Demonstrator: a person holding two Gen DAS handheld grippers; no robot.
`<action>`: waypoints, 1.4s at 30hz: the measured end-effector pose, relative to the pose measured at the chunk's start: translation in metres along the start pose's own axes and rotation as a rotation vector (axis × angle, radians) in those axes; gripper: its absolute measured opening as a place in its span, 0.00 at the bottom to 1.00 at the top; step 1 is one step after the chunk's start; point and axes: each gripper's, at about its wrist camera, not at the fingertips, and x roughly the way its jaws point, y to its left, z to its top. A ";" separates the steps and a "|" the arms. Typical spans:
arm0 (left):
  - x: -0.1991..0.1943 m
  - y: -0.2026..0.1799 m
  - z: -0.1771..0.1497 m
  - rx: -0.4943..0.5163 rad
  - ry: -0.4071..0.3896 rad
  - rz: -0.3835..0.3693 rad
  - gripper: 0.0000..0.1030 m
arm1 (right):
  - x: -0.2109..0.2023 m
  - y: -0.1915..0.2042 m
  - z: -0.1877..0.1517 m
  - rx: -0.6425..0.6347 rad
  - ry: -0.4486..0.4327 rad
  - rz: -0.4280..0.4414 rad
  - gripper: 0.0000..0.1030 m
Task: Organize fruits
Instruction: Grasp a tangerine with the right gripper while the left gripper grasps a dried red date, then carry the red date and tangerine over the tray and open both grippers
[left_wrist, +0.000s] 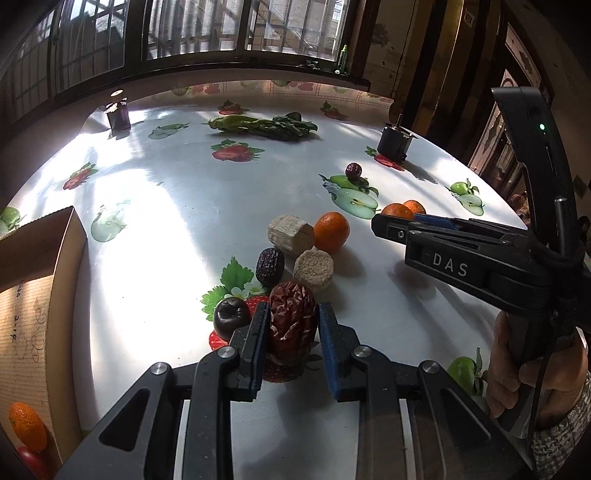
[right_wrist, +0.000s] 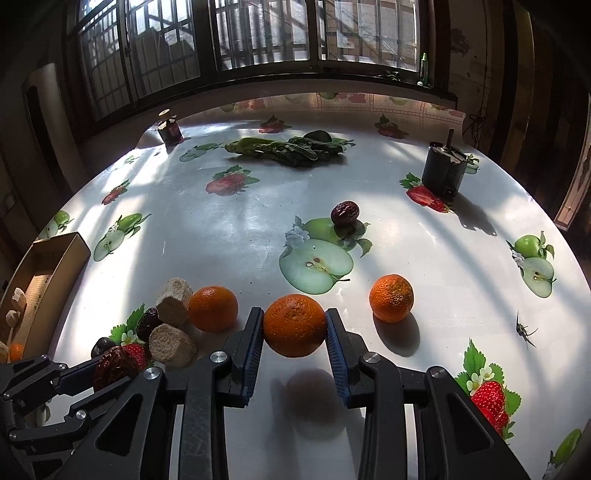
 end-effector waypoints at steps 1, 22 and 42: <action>0.000 -0.001 0.000 0.004 -0.002 0.001 0.24 | 0.000 0.000 0.000 -0.001 -0.002 0.001 0.34; -0.011 -0.002 -0.002 -0.007 -0.025 -0.006 0.25 | -0.015 0.015 -0.003 -0.041 -0.070 0.018 0.34; -0.165 0.143 -0.054 -0.308 -0.168 0.240 0.25 | -0.086 0.092 -0.015 -0.101 -0.123 0.213 0.34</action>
